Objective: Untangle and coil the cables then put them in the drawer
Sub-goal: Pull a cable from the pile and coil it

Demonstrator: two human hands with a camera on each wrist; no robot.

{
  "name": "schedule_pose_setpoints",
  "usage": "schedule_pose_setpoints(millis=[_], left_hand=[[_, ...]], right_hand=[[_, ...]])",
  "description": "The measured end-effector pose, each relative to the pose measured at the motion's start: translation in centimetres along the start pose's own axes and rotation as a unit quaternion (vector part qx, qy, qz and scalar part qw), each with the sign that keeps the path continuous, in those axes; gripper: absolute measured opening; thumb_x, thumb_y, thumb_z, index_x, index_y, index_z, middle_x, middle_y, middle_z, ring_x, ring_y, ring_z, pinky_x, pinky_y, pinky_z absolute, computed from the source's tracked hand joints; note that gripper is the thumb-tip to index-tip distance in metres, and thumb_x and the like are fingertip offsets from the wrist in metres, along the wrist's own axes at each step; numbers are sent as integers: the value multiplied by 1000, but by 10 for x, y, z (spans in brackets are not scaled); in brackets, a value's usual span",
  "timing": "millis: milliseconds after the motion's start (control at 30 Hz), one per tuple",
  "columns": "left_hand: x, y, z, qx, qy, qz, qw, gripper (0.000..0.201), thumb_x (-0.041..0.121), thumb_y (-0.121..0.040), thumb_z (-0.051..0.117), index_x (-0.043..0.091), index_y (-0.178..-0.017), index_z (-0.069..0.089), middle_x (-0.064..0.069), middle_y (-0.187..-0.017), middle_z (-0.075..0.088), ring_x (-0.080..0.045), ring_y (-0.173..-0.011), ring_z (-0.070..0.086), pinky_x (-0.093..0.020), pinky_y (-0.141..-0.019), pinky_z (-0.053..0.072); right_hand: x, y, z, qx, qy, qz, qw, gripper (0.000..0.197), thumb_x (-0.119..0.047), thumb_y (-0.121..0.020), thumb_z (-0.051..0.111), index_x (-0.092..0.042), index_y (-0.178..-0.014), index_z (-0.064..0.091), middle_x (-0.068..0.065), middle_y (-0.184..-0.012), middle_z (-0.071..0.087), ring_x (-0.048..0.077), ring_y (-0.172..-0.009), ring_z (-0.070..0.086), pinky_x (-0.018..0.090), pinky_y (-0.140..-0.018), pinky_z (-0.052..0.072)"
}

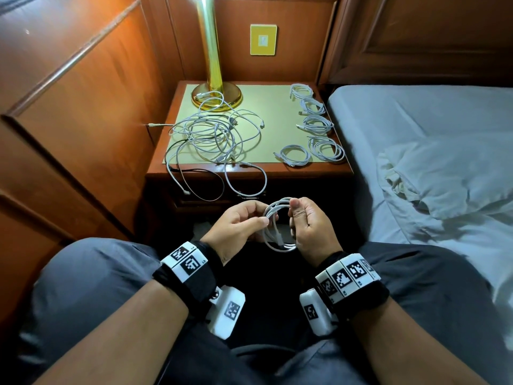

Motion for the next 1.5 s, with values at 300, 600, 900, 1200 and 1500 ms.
schedule_pose_setpoints(millis=[300,600,900,1200,1500], left_hand=[[-5,-2,4,-11,-47,-38,998,30,26,-79,75,5,-98,66,-3,-83,64,-19,-76,62,-46,-78,56],[-1,-5,-3,129,-91,21,987,25,2,-86,76,25,-97,78,-6,-83,71,-14,-74,66,-35,-74,61],[2,-8,-14,106,-142,-4,984,24,12,-79,84,13,-100,74,-10,-84,74,-15,-75,65,-32,-77,57],[-1,-4,-6,34,-12,-87,996,11,4,-97,62,7,-99,72,-12,-86,67,-20,-78,63,-36,-78,58],[12,-3,-23,83,-236,14,968,16,10,-93,68,24,-92,76,-13,-90,74,-13,-77,62,-43,-84,56]], right_hand=[[-5,5,3,-21,8,-34,999,31,-49,-99,39,-29,-78,51,-9,-62,50,9,-54,48,36,-55,43],[3,2,3,13,-32,2,999,41,-65,-93,37,-28,-81,51,-10,-63,50,10,-55,47,37,-55,40],[-10,-2,1,17,-379,174,909,37,-32,-108,34,-13,-80,46,-8,-52,33,6,-42,31,30,-55,36],[-6,-3,5,-22,-354,163,921,36,-29,-108,33,-12,-81,49,-4,-60,38,8,-53,36,21,-53,34],[-5,-1,-2,-115,-178,153,965,31,-15,-106,39,-6,-92,64,3,-64,56,17,-59,54,27,-56,44]])
Point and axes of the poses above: each hand's wrist, its own y-axis away from the middle knuckle, its own z-axis out of the palm, x = y × z, the point moved 3 cm from there along -y, towards the middle knuckle
